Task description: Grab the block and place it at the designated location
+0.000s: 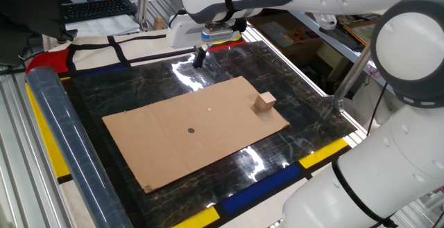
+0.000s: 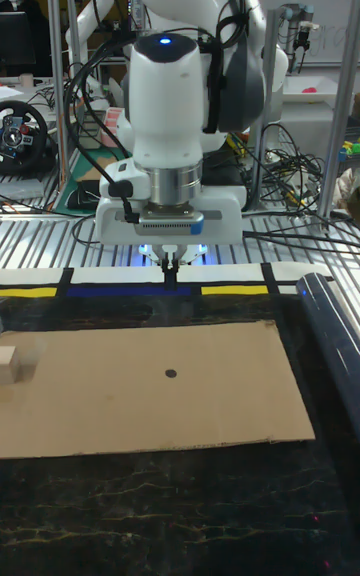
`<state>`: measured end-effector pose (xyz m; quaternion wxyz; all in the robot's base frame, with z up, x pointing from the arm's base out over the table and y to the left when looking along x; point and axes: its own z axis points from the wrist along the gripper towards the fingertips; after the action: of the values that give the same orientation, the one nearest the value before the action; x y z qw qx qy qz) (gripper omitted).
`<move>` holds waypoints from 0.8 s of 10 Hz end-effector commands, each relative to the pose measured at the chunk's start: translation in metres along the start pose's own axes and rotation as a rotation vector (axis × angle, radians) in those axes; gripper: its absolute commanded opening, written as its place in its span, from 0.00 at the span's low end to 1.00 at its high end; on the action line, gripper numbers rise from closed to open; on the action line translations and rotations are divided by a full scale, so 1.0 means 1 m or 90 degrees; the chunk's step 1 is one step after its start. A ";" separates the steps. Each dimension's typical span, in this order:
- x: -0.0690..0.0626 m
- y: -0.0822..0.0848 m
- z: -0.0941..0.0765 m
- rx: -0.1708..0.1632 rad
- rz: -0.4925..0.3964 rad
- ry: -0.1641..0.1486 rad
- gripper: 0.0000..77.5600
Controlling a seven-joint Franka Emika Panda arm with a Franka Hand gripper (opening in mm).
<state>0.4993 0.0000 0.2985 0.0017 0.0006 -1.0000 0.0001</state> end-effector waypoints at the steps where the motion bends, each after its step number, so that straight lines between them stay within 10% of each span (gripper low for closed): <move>1: 0.000 0.002 -0.002 0.011 -0.034 0.019 0.00; 8: 0.000 0.010 -0.005 0.009 -0.060 0.017 0.00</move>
<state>0.4985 0.0096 0.3026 0.0171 0.0477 -0.9987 0.0068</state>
